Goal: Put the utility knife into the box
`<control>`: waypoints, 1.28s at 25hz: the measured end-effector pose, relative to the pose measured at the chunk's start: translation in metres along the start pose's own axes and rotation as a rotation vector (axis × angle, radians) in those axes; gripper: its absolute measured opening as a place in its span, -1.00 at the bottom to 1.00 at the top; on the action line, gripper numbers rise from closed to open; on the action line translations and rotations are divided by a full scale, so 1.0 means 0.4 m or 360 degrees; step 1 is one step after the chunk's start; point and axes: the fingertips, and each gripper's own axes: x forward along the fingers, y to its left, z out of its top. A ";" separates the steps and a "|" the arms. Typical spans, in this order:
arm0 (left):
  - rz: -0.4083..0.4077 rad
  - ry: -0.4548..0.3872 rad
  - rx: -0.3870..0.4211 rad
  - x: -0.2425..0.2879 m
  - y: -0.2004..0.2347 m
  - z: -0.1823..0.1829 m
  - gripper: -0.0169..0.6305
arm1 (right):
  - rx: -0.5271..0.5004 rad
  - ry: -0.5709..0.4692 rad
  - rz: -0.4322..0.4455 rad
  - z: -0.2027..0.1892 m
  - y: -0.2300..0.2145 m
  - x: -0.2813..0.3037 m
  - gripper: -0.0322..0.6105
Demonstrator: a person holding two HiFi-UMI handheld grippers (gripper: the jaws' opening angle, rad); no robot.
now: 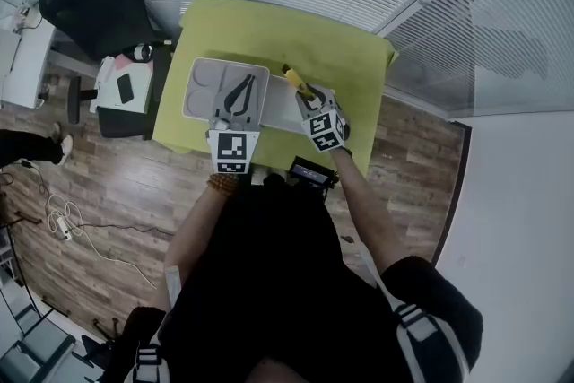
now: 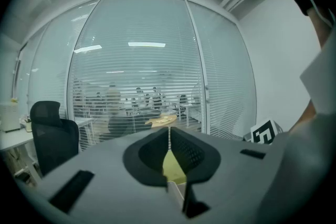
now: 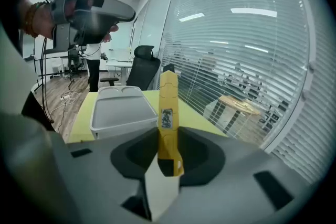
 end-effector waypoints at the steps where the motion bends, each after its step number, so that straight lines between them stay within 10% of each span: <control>1: 0.0003 0.0000 0.0001 -0.002 0.001 0.001 -0.88 | -0.0005 0.0011 0.0010 -0.005 0.004 0.003 -0.56; 32: 0.0065 0.0050 0.0035 -0.026 0.040 -0.038 -0.88 | -0.0119 0.0435 0.0264 -0.205 0.101 0.135 -0.56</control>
